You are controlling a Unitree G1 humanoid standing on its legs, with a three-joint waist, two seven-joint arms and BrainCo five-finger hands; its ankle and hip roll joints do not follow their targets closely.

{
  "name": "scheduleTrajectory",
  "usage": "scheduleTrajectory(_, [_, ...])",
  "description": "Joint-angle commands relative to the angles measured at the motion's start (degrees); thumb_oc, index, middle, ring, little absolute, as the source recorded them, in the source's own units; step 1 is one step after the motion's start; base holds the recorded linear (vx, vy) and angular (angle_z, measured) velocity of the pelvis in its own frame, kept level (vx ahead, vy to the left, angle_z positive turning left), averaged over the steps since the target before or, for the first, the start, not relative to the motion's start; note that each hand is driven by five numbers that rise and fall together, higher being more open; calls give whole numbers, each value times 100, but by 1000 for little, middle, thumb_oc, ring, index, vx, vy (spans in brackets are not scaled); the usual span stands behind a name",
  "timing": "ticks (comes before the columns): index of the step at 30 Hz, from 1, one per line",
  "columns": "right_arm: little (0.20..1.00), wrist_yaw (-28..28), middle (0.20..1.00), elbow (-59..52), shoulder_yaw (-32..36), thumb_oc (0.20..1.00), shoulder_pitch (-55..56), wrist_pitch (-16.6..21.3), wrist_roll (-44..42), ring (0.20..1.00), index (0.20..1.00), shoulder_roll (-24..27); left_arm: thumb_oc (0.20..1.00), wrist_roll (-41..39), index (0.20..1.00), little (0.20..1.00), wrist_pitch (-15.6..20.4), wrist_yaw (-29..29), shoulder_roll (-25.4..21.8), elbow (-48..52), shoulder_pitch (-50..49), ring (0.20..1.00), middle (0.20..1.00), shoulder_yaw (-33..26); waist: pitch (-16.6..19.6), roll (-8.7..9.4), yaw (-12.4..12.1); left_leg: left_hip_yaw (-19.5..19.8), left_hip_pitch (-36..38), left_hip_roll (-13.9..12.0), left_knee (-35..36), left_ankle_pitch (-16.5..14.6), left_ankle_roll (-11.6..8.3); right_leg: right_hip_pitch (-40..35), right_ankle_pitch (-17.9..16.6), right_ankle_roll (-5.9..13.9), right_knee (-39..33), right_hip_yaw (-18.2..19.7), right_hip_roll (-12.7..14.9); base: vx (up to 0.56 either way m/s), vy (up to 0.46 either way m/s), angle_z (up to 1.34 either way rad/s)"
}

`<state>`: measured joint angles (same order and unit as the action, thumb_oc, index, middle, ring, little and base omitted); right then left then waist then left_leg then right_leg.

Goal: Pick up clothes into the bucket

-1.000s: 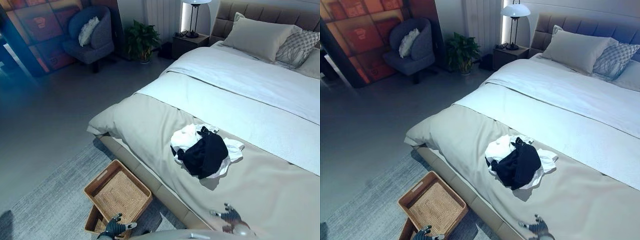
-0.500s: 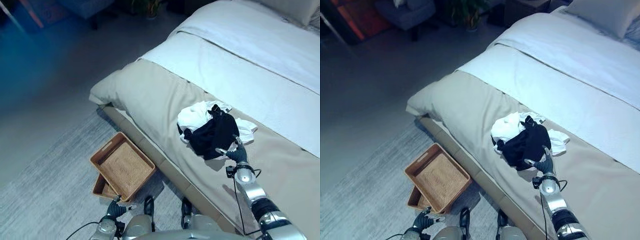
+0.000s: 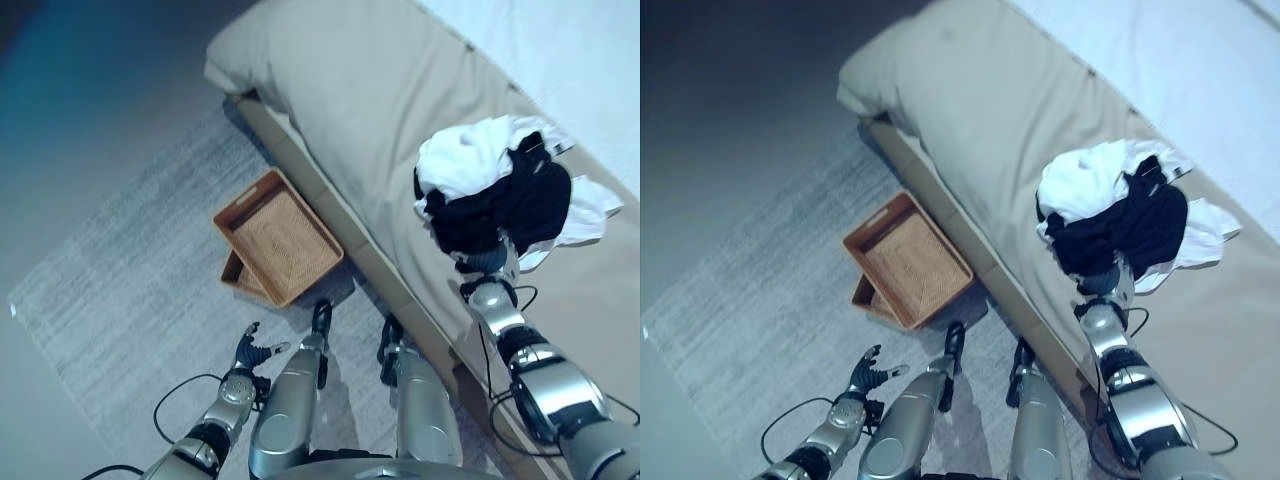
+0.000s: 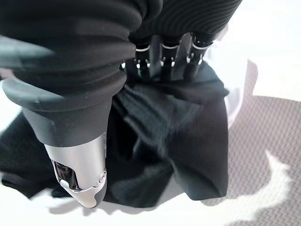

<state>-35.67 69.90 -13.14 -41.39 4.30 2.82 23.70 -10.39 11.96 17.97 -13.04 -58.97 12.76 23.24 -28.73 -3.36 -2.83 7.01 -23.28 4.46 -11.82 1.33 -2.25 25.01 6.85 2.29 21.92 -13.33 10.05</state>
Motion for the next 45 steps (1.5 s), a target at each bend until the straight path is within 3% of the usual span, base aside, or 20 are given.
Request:
scheduleTrajectory(1, [1000,-196,1000,79,-218,1000,-414,-131,-106,1000,1000,313,1000,-430,1000,1000,185,133,130,465,-196,1000,1000,203,-86,-111,22,282,-587,286,-837,-309,231,107,127,180,559,5,353,-32,2,14])
scheduleTrajectory(3, [1000,-349,1000,159,-277,1000,-669,-104,-164,1000,1000,375,1000,-621,1000,1000,246,135,95,791,-188,1000,1000,312,-106,-156,18,252,-1011,340,-1061,-480,207,609,402,188,958,129,397,-27,12,20])
scheduleTrajectory(7, [1000,-647,1000,50,-354,1000,-1141,-85,-175,1000,1000,344,1000,-776,1000,1000,292,234,46,1072,-220,1000,1000,417,-106,-159,29,149,-1614,359,-1325,-497,221,1265,459,173,1330,224,425,-20,12,8])
scheduleTrajectory(8, [812,-717,812,87,-373,812,-1204,-89,-205,812,812,373,1000,-854,1000,1000,295,249,57,1116,-232,1000,1000,456,-106,-165,32,137,-1774,361,-1412,-508,228,1417,465,176,1414,244,446,-20,-5,-5])
scheduleTrajectory(9, [429,-740,429,66,-393,429,-1367,-62,-284,429,429,386,1000,-925,1000,1000,306,266,45,1186,-238,1000,1000,469,-106,-174,25,126,-1950,374,-1518,-526,241,1613,479,177,1530,274,455,-27,-14,-9])
scheduleTrajectory(10, [200,-852,200,-48,-511,200,-1594,-89,-231,200,200,474,1000,-1065,1000,1000,319,368,20,1287,-247,1000,1000,436,-106,-183,56,99,-2220,381,-1622,-527,238,1934,502,168,1699,316,478,-21,-5,-15])
scheduleTrajectory(19, [200,-1312,200,-1242,-456,200,-1762,104,-172,200,200,637,1000,-1275,1000,1000,421,573,6,1606,-321,1000,1000,248,-106,-138,178,55,-2569,343,-1619,-461,207,2392,536,174,1819,381,494,-9,-2,-6])
scheduleTrajectory(24, [200,-1730,200,-3003,86,200,-1284,435,-162,200,200,644,1000,-1265,1000,1000,429,681,48,1667,-286,1000,1000,73,-106,-44,314,77,-2360,326,-1372,-385,178,2248,493,187,1643,372,462,-3,-4,1])
scheduleTrajectory(25, [200,-1915,200,-3812,393,200,-950,562,28,200,200,631,1000,-1162,1000,1000,422,719,53,1629,-231,1000,1000,-10,-106,-8,388,79,-2243,305,-1247,-362,171,2159,453,202,1495,369,446,0,0,0])
scheduleTrajectory(27, [200,-2000,200,-4410,751,200,-638,670,97,200,200,640,1000,-1114,1000,1000,424,730,38,1671,-227,1000,1000,-97,-106,29,415,82,-2074,272,-1085,-318,150,2011,403,217,1310,355,416,-65,-19,-5])
scheduleTrajectory(28, [200,-2047,200,-4733,943,200,-526,704,151,200,200,683,1000,-1069,1000,1000,425,723,31,1694,-226,1000,1000,-140,-106,40,422,55,-2064,239,-949,-112,154,1993,171,179,1125,286,395,-103,19,-8])
scheduleTrajectory(30, [200,-2051,200,-4931,1043,200,-390,691,229,200,200,682,1000,-1041,1000,1000,426,709,25,1679,-229,1000,1000,-183,-106,55,420,42,-1957,201,-870,-86,153,1883,110,188,1004,275,363,-61,22,-11])
scheduleTrajectory(38, [200,-1933,200,-5975,1585,200,-165,862,315,200,200,922,1000,-833,1000,1000,330,557,-48,1536,-236,1000,1000,-526,-106,304,496,-152,-867,-20,-633,-187,113,763,-173,272,290,423,113,7,12,-16])
scheduleTrajectory(45, [200,-1423,200,-5992,1711,200,159,873,104,200,200,1069,1000,-787,1000,1000,308,234,-177,1846,-591,1000,1000,-685,486,429,447,-262,438,-195,157,-86,41,-635,-505,378,-846,348,-107,124,-19,-25])
